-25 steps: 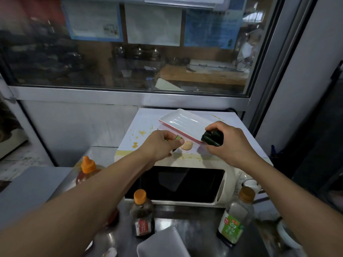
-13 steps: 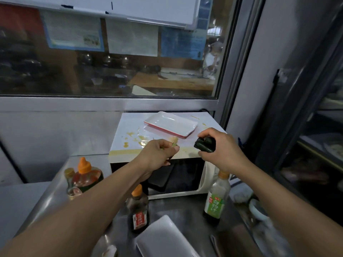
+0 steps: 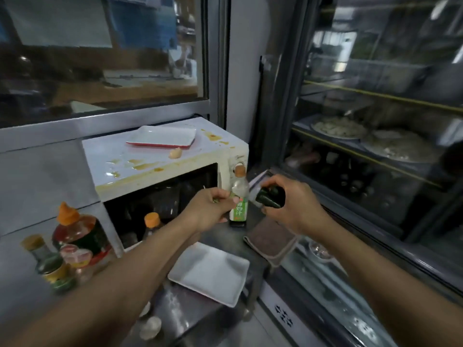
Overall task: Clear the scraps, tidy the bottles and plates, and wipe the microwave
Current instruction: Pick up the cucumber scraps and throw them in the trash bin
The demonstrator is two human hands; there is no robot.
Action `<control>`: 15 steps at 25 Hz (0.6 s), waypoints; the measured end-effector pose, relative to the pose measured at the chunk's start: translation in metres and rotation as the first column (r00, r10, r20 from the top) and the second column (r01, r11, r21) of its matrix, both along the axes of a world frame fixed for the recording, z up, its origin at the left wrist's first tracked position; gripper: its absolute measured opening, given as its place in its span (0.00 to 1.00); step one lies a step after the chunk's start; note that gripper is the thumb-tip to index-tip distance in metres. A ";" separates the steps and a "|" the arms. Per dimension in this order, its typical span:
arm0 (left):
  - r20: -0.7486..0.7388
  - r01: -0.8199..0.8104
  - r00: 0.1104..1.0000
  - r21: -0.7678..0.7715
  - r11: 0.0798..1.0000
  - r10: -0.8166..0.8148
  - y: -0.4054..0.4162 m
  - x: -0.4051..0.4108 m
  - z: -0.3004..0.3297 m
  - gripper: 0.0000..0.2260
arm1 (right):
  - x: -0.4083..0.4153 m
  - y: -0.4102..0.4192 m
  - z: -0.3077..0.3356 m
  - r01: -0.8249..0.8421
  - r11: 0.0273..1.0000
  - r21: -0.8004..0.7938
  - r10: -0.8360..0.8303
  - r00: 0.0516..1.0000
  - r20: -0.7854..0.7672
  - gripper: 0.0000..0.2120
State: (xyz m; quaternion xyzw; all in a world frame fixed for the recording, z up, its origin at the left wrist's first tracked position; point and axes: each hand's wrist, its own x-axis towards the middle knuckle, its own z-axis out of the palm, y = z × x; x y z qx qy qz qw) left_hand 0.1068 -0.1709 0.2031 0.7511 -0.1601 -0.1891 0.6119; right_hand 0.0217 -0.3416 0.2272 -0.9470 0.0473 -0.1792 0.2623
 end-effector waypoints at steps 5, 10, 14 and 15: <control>-0.043 0.208 0.977 0.000 0.978 -0.207 -0.056 -0.051 -0.013 0.03 | -0.088 -0.032 -0.005 0.174 0.984 0.033 -0.172 0.984 -0.043 0.17; -0.056 0.413 0.910 0.046 0.910 -0.411 -0.115 -0.116 -0.020 0.03 | -0.185 -0.066 -0.009 0.375 0.926 0.045 -0.372 0.926 -0.064 0.19; -0.054 0.548 0.837 0.084 0.832 -0.545 -0.155 -0.190 -0.022 0.03 | -0.274 -0.084 -0.020 0.507 0.860 0.047 -0.504 0.861 -0.071 0.20; -0.050 0.574 0.819 0.090 0.814 -0.572 -0.161 -0.208 -0.022 0.04 | -0.295 -0.087 -0.022 0.531 0.846 0.052 -0.527 0.846 -0.079 0.20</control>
